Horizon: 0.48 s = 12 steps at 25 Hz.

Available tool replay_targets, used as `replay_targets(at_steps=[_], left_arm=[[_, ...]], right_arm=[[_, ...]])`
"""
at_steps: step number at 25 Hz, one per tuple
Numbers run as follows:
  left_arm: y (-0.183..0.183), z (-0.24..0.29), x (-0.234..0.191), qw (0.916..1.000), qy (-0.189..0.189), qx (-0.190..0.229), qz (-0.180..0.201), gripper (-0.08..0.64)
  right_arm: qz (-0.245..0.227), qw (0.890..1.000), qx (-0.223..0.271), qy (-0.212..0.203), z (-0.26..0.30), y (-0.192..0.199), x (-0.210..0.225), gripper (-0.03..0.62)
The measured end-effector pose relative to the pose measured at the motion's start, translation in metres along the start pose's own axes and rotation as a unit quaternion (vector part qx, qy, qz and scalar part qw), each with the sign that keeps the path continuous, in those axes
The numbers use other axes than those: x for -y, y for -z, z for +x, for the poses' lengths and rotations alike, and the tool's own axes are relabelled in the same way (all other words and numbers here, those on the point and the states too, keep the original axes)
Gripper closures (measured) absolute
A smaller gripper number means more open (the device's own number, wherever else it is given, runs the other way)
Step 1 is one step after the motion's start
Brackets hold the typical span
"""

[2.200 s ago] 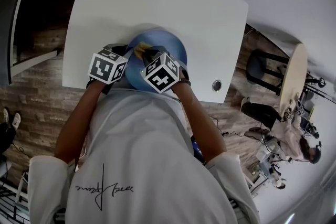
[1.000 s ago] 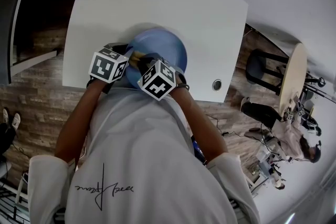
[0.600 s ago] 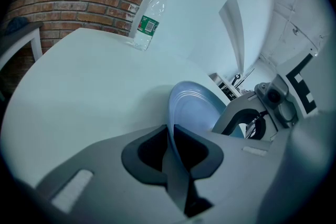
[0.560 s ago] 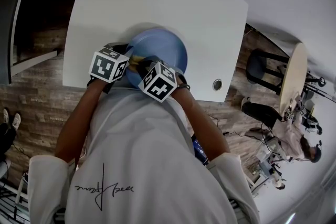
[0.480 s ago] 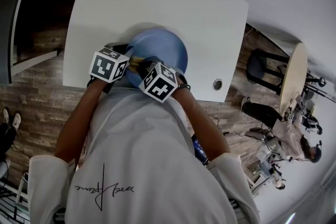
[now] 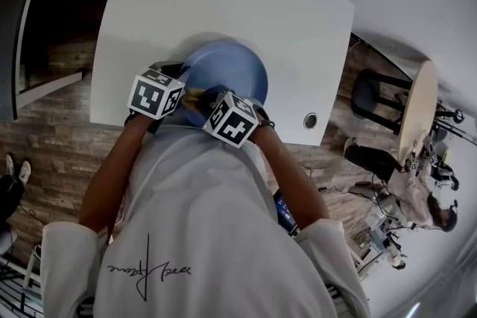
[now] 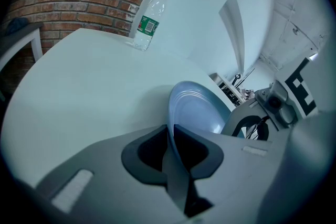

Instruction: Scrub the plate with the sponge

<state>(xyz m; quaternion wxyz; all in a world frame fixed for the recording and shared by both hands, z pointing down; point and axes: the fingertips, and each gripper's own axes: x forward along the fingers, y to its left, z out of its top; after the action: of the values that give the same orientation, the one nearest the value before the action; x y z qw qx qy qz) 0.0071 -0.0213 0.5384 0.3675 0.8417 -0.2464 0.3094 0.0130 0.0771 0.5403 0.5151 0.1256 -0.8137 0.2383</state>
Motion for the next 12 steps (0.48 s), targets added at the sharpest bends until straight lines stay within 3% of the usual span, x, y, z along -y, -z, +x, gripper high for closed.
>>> replay_targets(at_steps=[12], left_arm=[[0.001, 0.0, -0.001, 1.0, -0.001, 0.0, 0.0, 0.5]], right_arm=[[0.007, 0.998, -0.017, -0.056, 0.0, 0.017, -0.02, 0.565]])
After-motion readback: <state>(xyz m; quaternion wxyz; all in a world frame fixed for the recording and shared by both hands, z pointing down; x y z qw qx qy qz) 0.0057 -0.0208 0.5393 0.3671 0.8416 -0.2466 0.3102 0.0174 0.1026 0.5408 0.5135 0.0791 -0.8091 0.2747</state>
